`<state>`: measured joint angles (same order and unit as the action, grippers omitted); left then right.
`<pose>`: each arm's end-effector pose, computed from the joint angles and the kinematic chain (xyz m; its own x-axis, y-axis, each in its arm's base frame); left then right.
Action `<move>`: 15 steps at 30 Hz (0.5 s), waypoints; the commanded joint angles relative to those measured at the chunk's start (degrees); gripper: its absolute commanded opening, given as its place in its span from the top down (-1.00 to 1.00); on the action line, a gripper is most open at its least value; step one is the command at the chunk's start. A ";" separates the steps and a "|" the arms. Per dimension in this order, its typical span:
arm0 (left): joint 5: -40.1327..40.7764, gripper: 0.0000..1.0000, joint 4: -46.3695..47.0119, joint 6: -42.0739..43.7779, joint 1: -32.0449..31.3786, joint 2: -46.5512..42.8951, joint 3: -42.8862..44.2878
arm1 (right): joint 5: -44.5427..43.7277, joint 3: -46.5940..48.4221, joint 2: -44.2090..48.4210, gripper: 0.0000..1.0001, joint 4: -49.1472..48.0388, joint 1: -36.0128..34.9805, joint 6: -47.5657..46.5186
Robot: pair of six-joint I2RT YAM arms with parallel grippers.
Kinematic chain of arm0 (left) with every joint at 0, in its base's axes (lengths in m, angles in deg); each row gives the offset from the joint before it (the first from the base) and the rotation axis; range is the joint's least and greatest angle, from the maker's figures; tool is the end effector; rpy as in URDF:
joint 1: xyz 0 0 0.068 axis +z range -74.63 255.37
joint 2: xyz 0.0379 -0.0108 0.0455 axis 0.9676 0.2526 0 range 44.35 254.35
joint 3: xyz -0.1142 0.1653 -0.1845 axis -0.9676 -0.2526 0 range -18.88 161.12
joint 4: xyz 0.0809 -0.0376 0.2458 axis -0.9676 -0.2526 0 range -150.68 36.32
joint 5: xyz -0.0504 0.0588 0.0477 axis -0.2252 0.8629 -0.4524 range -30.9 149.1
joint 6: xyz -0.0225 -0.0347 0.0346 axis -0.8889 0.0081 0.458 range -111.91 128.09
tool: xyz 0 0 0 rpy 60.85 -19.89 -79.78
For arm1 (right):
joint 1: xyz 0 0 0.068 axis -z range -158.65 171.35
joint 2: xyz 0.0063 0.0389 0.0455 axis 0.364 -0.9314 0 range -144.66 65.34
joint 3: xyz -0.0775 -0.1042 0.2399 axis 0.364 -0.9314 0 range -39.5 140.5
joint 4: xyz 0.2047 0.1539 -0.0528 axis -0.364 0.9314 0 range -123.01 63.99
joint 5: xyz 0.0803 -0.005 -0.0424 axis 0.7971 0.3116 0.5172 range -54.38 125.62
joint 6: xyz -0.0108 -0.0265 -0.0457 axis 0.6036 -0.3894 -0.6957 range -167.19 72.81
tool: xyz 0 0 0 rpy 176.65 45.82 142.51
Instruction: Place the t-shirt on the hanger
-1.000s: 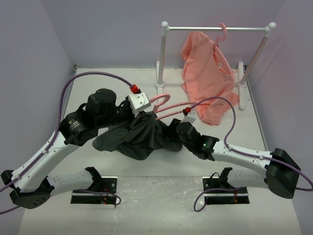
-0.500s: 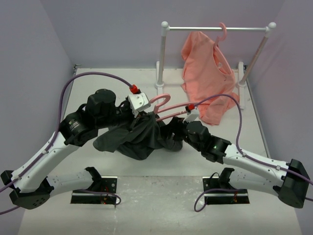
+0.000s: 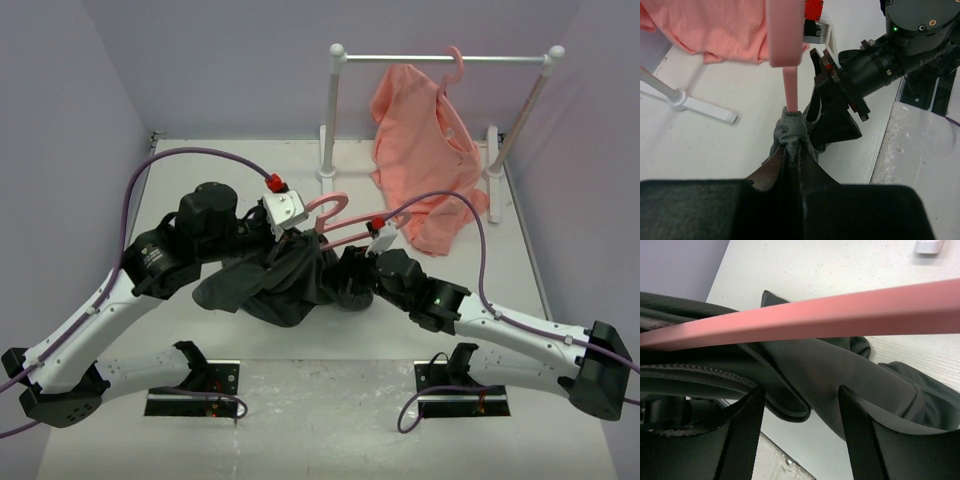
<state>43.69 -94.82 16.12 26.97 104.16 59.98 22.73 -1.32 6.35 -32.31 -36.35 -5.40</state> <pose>0.1256 -0.1556 0.4376 -0.1239 0.3423 -0.9314 0.9105 0.4123 0.0304 0.1326 0.1949 0.2689 -0.6213 0.2329 -0.7482 -0.4011 0.7258 0.5590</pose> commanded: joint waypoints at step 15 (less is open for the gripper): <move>-2.22 1.00 3.21 -1.18 -0.11 0.30 0.17 | -7.31 0.66 3.43 0.44 0.75 -5.06 -2.11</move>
<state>42.74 -94.09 16.09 26.96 104.96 58.44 19.67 -1.07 10.77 -30.01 -41.17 -6.78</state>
